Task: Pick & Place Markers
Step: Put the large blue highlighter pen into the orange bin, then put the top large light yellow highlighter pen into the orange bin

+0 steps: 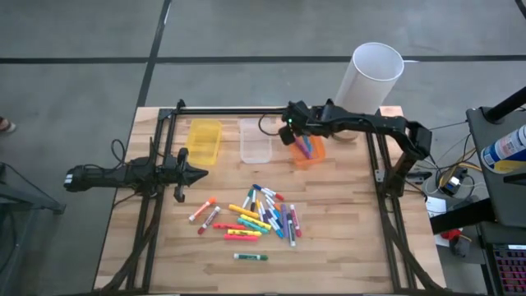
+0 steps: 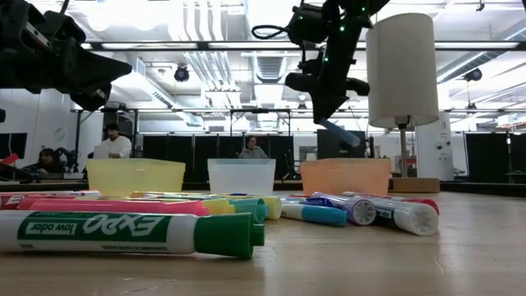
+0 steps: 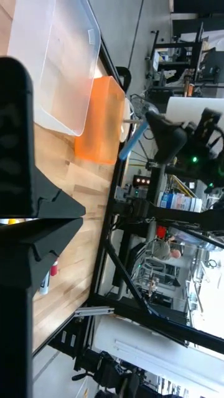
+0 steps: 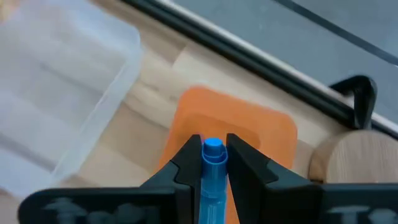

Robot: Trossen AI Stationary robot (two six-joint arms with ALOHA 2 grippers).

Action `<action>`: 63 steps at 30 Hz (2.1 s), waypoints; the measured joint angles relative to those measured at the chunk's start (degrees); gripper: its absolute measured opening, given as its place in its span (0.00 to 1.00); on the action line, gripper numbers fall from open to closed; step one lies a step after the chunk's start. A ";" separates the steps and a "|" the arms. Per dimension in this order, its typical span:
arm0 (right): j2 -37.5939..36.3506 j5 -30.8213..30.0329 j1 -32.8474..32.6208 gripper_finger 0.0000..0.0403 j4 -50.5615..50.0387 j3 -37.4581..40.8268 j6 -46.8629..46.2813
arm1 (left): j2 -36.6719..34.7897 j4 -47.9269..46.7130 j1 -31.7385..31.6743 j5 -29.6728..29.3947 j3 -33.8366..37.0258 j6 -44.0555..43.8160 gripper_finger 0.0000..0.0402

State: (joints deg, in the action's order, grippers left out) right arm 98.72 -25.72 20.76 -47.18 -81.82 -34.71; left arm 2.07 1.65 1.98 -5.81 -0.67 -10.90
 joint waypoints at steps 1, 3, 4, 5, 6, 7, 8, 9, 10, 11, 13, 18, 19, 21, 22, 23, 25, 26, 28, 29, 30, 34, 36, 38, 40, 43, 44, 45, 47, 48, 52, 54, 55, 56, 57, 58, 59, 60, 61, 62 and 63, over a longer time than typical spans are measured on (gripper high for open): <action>0.22 0.01 0.60 0.13 0.64 0.19 0.26 | 0.00 0.00 0.00 -0.02 0.00 -0.02 0.00; 0.86 0.04 1.57 0.13 0.71 0.67 0.60 | 0.00 0.00 0.00 -0.02 0.00 -0.02 0.00; 1.19 0.03 1.92 0.13 0.77 0.92 0.63 | 0.00 0.00 -0.01 0.00 0.00 -0.01 0.00; 1.52 0.03 2.11 0.13 1.06 1.26 0.59 | 0.00 0.00 -0.01 -0.01 0.00 -0.02 0.00; 1.77 0.06 2.29 0.13 1.07 1.64 0.45 | 0.00 0.01 0.00 0.00 0.00 -0.01 0.00; 2.15 0.12 2.29 0.13 0.96 2.07 0.45 | 0.00 0.00 -0.02 0.00 0.00 0.00 0.00; 2.58 0.21 2.27 0.13 0.96 2.40 0.43 | 0.00 0.00 0.00 -0.02 0.00 0.00 0.00; 3.06 0.27 2.22 0.13 1.09 2.73 0.41 | 0.00 0.00 0.00 -0.02 0.00 0.00 0.00; 3.54 0.30 2.22 0.13 1.09 2.97 0.32 | 0.00 0.00 -0.02 -0.01 0.00 -0.02 0.00; 4.01 0.41 2.20 0.13 1.11 3.10 0.06 | 0.00 0.01 -0.01 0.00 0.00 -0.01 0.00; 5.15 0.40 2.21 0.13 1.21 3.20 -0.03 | 0.00 0.00 0.00 0.00 0.00 -0.01 0.00; 8.07 0.31 2.49 0.13 1.89 3.30 0.01 | 0.00 0.00 -0.02 -0.01 0.00 0.00 0.00; 8.45 0.31 2.58 0.13 2.00 3.32 0.05 | 0.00 0.02 -0.02 0.00 0.00 0.00 0.00; 9.33 0.29 2.74 0.13 2.37 3.32 0.08 | 0.00 0.00 -0.02 0.00 0.00 0.00 0.00; 9.62 0.32 2.90 0.13 2.58 3.32 0.11 | 0.00 0.01 0.00 -0.01 0.00 -0.01 0.00; 9.92 0.29 2.94 0.13 2.62 3.34 0.17 | 0.00 0.00 0.00 -0.01 0.00 -0.02 0.00; 10.14 0.29 3.15 0.13 3.10 3.34 0.17 | 0.00 0.02 0.00 -0.01 0.00 0.00 0.00; 10.14 0.31 3.21 0.13 3.11 3.36 0.19 | 0.00 0.00 0.00 0.00 0.00 0.00 0.00; 10.16 0.31 3.29 0.13 3.12 3.45 0.17 | 0.00 0.00 0.00 0.00 0.00 0.00 0.00; 10.16 0.33 3.37 0.13 3.07 3.49 0.09 | 0.01 0.00 0.00 0.00 0.00 0.00 0.00; 10.16 0.39 3.47 0.13 3.04 3.53 0.08 | 0.00 0.02 -0.02 -0.01 0.00 -0.02 0.00; 10.16 0.40 3.58 0.13 3.15 3.54 0.17 | 0.02 0.01 -0.01 0.00 0.00 0.00 0.00; 10.16 0.40 3.58 0.15 3.15 3.54 0.14 | 0.02 0.01 0.00 0.00 0.00 -0.01 0.00; 10.16 0.36 3.56 0.17 3.24 3.54 -0.05 | 0.02 0.00 -0.02 0.00 0.00 0.00 0.00; 10.16 0.30 3.53 0.22 3.19 3.54 -0.13 | 0.02 0.02 0.00 0.00 0.00 0.00 0.00; 10.16 0.23 3.52 0.28 3.21 3.54 -0.83 | 0.02 0.00 0.00 -0.02 0.00 -0.01 0.00; 10.16 0.23 3.53 0.31 3.19 3.54 -0.87 | 0.02 0.00 -0.02 -0.01 0.00 -0.01 0.00; 10.16 0.23 3.54 0.32 3.17 3.54 -0.88 | 0.02 0.00 0.00 -0.01 0.00 0.00 0.00; 10.16 0.23 3.54 0.35 3.17 3.54 -0.86 | 0.02 0.00 0.00 -0.02 0.00 0.00 0.00; 10.16 0.23 3.54 0.36 3.17 3.54 -0.84 | 0.02 0.00 -0.02 -0.02 0.00 -0.02 0.00; 10.16 0.23 3.54 0.39 3.06 3.54 -0.63 | 0.02 0.00 -0.02 0.00 0.00 -0.01 0.00; 10.01 0.35 3.53 0.40 3.00 3.54 0.35 | 0.02 0.02 -0.01 -0.01 0.00 0.00 0.00; 9.96 0.51 3.50 0.41 2.99 3.51 0.68 | 0.02 0.00 0.00 -0.02 0.00 -0.01 0.00; 9.76 0.93 3.36 0.41 2.81 3.40 0.76 | 0.02 0.00 -0.01 -0.01 0.00 0.00 0.00; 9.46 1.58 3.27 0.41 2.60 3.26 1.00 | 0.02 0.00 -0.02 -0.01 0.00 -0.01 0.00; 9.32 2.12 3.07 0.41 2.45 2.93 1.27 | 0.02 0.00 0.00 -0.02 0.00 0.00 0.00; 9.17 2.79 2.81 0.41 2.53 2.47 1.54 | 0.02 0.00 -0.02 0.00 0.00 0.00 0.00; 8.99 3.36 2.58 0.41 2.63 2.09 1.72 | 0.02 0.01 -0.01 -0.02 0.00 -0.01 0.00; 8.86 3.62 2.23 0.41 2.52 1.74 1.79 | 0.02 0.00 -0.02 -0.02 0.00 0.00 0.00; 8.75 3.75 1.82 0.41 2.44 1.28 2.05 | 0.02 0.01 -0.01 -0.01 0.00 0.00 0.00; 8.70 3.75 1.38 0.41 2.48 0.69 2.48 | 0.02 0.00 -0.01 0.00 0.00 -0.02 0.00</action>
State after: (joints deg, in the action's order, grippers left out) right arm 107.42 -21.98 22.14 -44.70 -81.13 -32.23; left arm 2.09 1.65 1.97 -5.80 -0.67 -10.91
